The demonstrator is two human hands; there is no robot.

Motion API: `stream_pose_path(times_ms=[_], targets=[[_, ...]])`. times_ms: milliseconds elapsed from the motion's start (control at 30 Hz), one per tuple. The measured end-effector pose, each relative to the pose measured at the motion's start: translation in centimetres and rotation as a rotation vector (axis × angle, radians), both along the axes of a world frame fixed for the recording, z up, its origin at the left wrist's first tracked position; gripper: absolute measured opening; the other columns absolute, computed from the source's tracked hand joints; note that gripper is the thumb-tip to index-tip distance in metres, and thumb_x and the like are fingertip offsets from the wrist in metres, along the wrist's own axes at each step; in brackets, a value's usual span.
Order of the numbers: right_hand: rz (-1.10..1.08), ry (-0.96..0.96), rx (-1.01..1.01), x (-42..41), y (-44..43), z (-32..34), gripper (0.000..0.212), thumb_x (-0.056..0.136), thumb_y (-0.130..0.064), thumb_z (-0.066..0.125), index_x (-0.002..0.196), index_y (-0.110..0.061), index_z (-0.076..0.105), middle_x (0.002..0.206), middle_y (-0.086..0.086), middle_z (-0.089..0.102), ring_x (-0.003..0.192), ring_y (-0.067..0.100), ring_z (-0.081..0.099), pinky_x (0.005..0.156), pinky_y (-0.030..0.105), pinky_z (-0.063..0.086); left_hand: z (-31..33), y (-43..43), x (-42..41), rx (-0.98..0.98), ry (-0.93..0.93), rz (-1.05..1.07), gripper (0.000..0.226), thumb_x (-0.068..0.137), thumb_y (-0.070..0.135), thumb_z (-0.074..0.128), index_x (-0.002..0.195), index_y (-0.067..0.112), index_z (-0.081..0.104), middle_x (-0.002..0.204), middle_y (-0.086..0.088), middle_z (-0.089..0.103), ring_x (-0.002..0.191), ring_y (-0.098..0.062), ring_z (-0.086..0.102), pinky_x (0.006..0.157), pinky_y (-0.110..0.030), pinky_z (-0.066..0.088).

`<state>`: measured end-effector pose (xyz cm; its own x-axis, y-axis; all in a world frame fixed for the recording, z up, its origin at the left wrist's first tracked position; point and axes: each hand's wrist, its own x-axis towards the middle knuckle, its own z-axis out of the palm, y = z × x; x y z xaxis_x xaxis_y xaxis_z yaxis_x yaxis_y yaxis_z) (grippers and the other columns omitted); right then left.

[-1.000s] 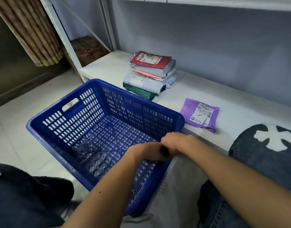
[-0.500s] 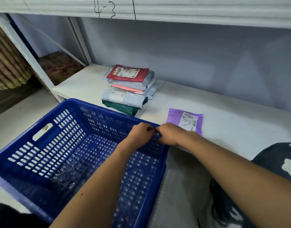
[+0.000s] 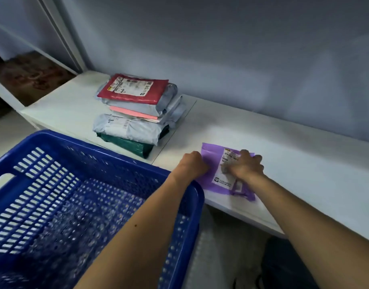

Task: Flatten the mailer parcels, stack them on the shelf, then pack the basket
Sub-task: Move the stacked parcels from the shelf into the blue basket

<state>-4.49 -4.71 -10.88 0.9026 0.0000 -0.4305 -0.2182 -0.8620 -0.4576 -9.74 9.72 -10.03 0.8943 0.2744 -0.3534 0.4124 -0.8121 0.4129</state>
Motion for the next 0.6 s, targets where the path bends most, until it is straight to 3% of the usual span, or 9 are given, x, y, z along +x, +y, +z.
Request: stream_pose_path(times_ms=[100, 167, 233, 300, 367, 433, 500, 600], targets=[[-0.131, 0.046, 0.018, 1.4, 0.0, -1.8, 0.075, 0.074, -0.037, 0.076, 0.135, -0.019, 0.035, 0.132, 0.018, 0.036, 0.123, 0.039, 0.042, 0.096, 0.042, 0.043, -1.2, 0.0, 2.1, -0.109, 0.038, 0.134, 0.030, 0.097, 0.019, 0.048, 0.119, 0.000, 0.055, 0.116, -0.014, 0.060, 0.100, -0.026, 0.059, 0.081, -0.031, 0.048], [-0.181, 0.057, 0.003, 1.7, -0.3, -2.2, 0.072, 0.074, -0.041, 0.075, 0.131, -0.020, 0.035, 0.130, 0.018, 0.038, 0.121, 0.038, 0.042, 0.099, 0.044, 0.041, -2.1, 0.6, 2.7, -0.268, 0.059, 0.279, 0.025, 0.091, 0.018, 0.058, 0.108, 0.000, 0.060, 0.101, -0.013, 0.062, 0.081, -0.023, 0.059, 0.065, -0.030, 0.051], [-0.269, 0.079, 0.042, 1.9, -0.9, -2.6, 0.070, 0.076, -0.043, 0.074, 0.128, -0.018, 0.034, 0.130, 0.017, 0.036, 0.121, 0.038, 0.041, 0.096, 0.044, 0.043, -2.3, 0.6, 3.1, -0.456, 0.067, 0.412, 0.017, 0.082, 0.015, 0.067, 0.089, 0.001, 0.060, 0.081, -0.012, 0.059, 0.063, -0.020, 0.054, 0.050, -0.027, 0.045], [-0.320, 0.093, 0.140, 2.0, -1.3, -2.9, 0.063, 0.080, -0.038, 0.072, 0.127, -0.014, 0.038, 0.128, 0.018, 0.040, 0.117, 0.038, 0.048, 0.080, 0.039, 0.051, -2.4, 0.7, 3.4, -0.548, 0.052, 0.479, 0.017, 0.080, 0.014, 0.070, 0.082, 0.002, 0.059, 0.072, -0.010, 0.055, 0.060, -0.020, 0.051, 0.051, -0.028, 0.043], [-0.350, 0.091, 0.280, 2.4, -1.6, -2.7, 0.052, 0.079, -0.025, 0.074, 0.121, -0.006, 0.048, 0.121, 0.021, 0.054, 0.105, 0.039, 0.059, 0.065, 0.037, 0.054, -1.8, 0.7, 3.9, -0.636, 0.042, 0.552, 0.022, 0.081, 0.016, 0.074, 0.090, 0.000, 0.062, 0.080, -0.011, 0.061, 0.072, -0.024, 0.059, 0.062, -0.031, 0.051], [-0.428, 0.121, 0.487, 3.2, -1.9, -1.8, 0.033, 0.074, -0.007, 0.075, 0.101, 0.001, 0.058, 0.105, 0.025, 0.064, 0.082, 0.038, 0.067, 0.052, 0.044, 0.057, -0.8, 1.0, 4.4, -0.782, 0.020, 0.627, 0.022, 0.082, 0.014, 0.075, 0.092, 0.001, 0.061, 0.088, -0.014, 0.066, 0.079, -0.028, 0.064, 0.073, -0.039, 0.057], [-0.485, 0.230, 0.731, 3.6, -2.0, -0.3, 0.014, 0.078, 0.004, 0.071, 0.088, 0.004, 0.061, 0.093, 0.025, 0.067, 0.060, 0.033, 0.068, 0.036, 0.041, 0.052, 0.9, 1.7, 4.3, -0.932, 0.018, 0.636, 0.018, 0.085, 0.010, 0.071, 0.096, 0.000, 0.060, 0.088, -0.017, 0.068, 0.075, -0.029, 0.065, 0.072, -0.043, 0.058], [-0.462, 0.386, 0.958, 3.2, -1.4, 1.5, 0.024, 0.085, 0.000, 0.068, 0.109, 0.004, 0.064, 0.104, 0.022, 0.070, 0.070, 0.030, 0.070, 0.042, 0.033, 0.054, 3.3, 3.5, 3.6, -1.074, -0.018, 0.593, 0.009, 0.089, 0.006, 0.065, 0.096, 0.001, 0.060, 0.087, -0.016, 0.069, 0.072, -0.027, 0.066, 0.075, -0.041, 0.057]])
